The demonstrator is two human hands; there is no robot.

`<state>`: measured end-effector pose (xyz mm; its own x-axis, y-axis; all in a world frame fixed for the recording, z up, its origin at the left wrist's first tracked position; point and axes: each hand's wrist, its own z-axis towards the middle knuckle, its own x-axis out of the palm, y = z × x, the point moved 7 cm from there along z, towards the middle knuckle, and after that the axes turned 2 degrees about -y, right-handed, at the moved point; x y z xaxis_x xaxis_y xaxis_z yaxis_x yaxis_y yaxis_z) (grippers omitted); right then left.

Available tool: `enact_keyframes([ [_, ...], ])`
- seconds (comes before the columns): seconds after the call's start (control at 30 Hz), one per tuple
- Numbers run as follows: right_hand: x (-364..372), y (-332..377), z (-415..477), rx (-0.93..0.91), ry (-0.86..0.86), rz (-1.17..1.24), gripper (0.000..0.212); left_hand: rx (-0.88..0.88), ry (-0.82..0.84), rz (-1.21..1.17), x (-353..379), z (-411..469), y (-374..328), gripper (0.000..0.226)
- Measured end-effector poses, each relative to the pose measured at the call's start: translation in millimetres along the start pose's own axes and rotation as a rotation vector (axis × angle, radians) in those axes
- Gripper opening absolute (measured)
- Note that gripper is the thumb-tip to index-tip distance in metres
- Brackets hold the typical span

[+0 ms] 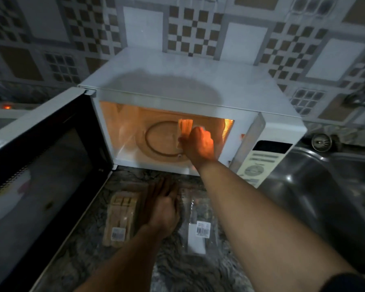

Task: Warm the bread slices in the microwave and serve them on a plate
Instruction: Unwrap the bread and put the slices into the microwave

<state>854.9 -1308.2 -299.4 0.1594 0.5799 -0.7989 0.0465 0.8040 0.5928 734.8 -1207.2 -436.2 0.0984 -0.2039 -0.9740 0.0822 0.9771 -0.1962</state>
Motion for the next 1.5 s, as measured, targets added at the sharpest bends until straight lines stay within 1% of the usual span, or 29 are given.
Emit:
enact_keyframes([
  [0.07,-15,3,-20,-0.020,-0.014,-0.081,0.030,-0.014,0.051,-0.016,1,-3,-3,0.063],
  [0.17,-25,9,-45,-0.050,0.060,-0.098,0.031,-0.012,0.148,-0.103,6,-9,-8,0.062],
  [0.27,-39,12,-74,-0.064,0.092,-0.125,0.034,-0.013,0.185,-0.185,0,-30,-11,0.065],
  [0.37,-50,19,-111,-0.129,0.084,-0.120,0.028,-0.002,0.214,-0.165,-11,-63,-21,0.069],
  [0.57,-45,26,-173,-0.131,0.097,-0.096,0.020,0.082,0.152,-0.128,-32,-131,-27,0.063],
  [0.67,-30,29,-196,-0.136,0.105,-0.077,0.020,0.138,0.045,-0.086,-44,-162,-19,0.049],
  [0.73,-16,32,-213,-0.152,0.116,-0.085,0.019,0.132,-0.042,-0.089,-46,-177,-9,0.037],
  [0.8,2,37,-234,-0.181,0.148,-0.082,0.020,0.027,-0.039,-0.244,-52,-193,9,0.027],
  [0.83,10,40,-242,-0.197,0.165,-0.079,0.020,-0.061,-0.049,-0.307,-56,-198,20,0.024],
  [0.93,29,41,-259,-0.249,0.221,-0.117,0.021,-0.314,-0.162,-0.400,-68,-208,54,0.021],
  [0.97,36,42,-266,-0.271,0.243,-0.133,0.020,-0.389,-0.171,-0.435,-68,-210,66,0.020],
  [1.07,53,45,-283,-0.341,0.335,-0.193,0.023,-0.655,-0.159,-0.513,-72,-210,95,0.014],
  [1.17,63,44,-292,-0.379,0.409,-0.288,0.020,-0.774,-0.119,-0.550,-76,-205,106,0.019],
  [1.23,67,45,-292,-0.401,0.412,-0.333,0.019,-0.820,-0.125,-0.694,-73,-202,113,0.020],
  [1.3,68,47,-291,-0.421,0.398,-0.363,0.020,-0.809,-0.107,-0.883,-69,-197,119,0.022],
  [1.37,69,49,-289,-0.424,0.381,-0.372,0.022,-0.847,-0.079,-1.253,-63,-197,115,0.017],
  [1.43,71,49,-286,-0.418,0.382,-0.362,0.021,-0.934,-0.084,-1.654,-54,-196,110,0.022],
  [1.5,73,49,-283,-0.401,0.398,-0.349,0.019,-0.980,-0.090,-1.895,-46,-195,107,0.030],
])
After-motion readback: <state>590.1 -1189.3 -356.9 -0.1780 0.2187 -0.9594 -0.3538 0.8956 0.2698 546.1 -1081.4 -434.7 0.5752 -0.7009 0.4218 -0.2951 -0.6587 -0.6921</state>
